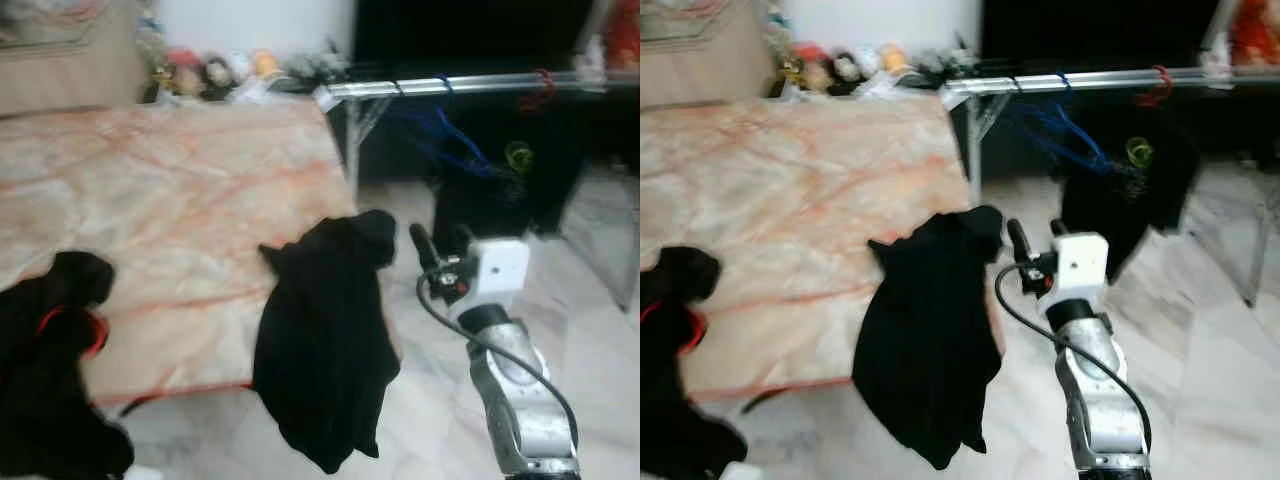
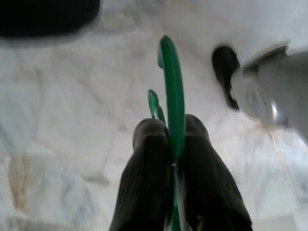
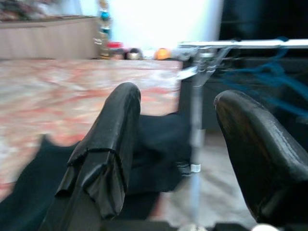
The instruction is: Hang hanger
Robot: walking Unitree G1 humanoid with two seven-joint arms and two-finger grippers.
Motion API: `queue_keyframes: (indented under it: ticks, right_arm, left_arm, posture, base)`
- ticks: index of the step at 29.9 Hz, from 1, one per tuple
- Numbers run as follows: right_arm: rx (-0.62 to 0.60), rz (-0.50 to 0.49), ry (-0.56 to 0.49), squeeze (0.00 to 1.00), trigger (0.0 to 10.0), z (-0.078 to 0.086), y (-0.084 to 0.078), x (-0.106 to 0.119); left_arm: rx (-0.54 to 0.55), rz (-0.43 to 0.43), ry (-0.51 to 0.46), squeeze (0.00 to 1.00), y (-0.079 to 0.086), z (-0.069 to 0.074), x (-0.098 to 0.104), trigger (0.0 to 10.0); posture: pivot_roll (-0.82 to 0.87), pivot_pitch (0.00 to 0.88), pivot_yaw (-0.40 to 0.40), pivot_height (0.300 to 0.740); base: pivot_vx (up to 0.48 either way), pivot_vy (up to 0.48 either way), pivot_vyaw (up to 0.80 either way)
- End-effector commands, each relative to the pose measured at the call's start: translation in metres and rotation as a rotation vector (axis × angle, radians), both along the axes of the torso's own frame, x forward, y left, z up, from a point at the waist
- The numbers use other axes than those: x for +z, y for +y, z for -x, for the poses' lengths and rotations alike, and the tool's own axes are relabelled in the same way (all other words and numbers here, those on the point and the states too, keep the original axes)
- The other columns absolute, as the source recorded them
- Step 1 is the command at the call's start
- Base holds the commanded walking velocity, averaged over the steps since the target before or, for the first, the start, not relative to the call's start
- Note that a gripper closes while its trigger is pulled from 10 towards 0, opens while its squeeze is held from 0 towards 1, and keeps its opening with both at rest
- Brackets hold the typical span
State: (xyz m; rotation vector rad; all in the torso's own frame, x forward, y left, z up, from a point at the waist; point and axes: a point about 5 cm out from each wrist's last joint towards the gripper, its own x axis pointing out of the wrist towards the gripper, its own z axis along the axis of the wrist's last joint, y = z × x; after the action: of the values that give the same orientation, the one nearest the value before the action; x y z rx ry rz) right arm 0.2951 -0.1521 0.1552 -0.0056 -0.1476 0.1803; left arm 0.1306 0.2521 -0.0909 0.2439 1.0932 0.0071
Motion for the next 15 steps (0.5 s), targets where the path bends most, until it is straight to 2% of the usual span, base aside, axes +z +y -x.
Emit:
queue_keyframes:
  ticks: [1,10,15]
  right_arm:
    - [-0.024,0.010,0.027,0.00,10.0,0.003,-0.006,-0.008]
    - [-0.031,0.012,0.031,0.00,10.0,0.003,-0.008,-0.010]
    - [-0.037,0.011,0.028,0.00,10.0,0.002,-0.010,-0.009]
  left_arm:
    - [-0.007,0.020,0.046,0.00,-0.012,0.011,-0.007,10.0]
    - [-0.027,0.057,0.038,0.00,-0.046,0.005,-0.013,10.0]
    - [-0.025,0.057,0.034,0.00,-0.047,0.001,-0.012,10.0]
  posture:
    - [-0.08,0.051,0.015,0.740]
    - [-0.08,0.061,0.013,0.740]
    - [-0.08,0.063,0.014,0.740]
  base:
    - [-0.266,0.000,0.00]
    - [-0.266,0.000,0.00]
    - [-0.259,0.000,0.00]
